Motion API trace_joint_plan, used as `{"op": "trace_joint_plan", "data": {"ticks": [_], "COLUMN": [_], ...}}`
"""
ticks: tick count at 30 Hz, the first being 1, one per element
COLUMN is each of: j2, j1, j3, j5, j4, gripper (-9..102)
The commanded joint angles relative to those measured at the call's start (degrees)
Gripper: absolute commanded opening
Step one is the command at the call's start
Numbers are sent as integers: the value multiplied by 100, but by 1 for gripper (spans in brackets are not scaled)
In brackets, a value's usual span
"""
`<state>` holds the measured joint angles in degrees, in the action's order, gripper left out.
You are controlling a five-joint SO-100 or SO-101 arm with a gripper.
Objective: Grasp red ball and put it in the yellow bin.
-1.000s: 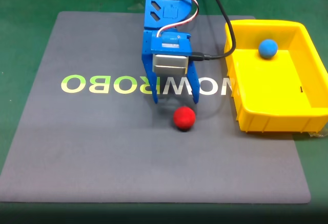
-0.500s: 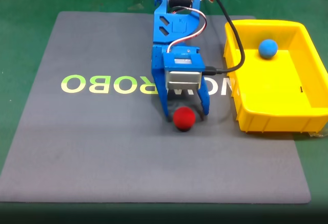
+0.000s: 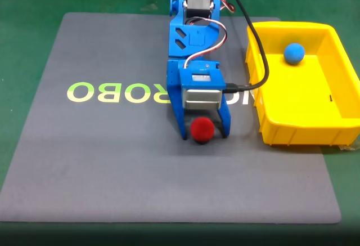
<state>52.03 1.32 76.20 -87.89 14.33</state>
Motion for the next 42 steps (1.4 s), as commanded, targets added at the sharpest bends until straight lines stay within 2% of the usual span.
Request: {"op": "trace_joint_plan", "data": {"ticks": [1,10,16,29,35,42], "j2": [62,-97,-97,290,1099,2865], "j1": [-53,-62,-97,-114,-97,-281], "j3": [-448,-571,-571,-545,-439,721], "j5": [44,-9,-79,18,105,105], "j4": [-193,-255,-185,-35,290,290], "gripper": [32,27,0,0,0,0]}}
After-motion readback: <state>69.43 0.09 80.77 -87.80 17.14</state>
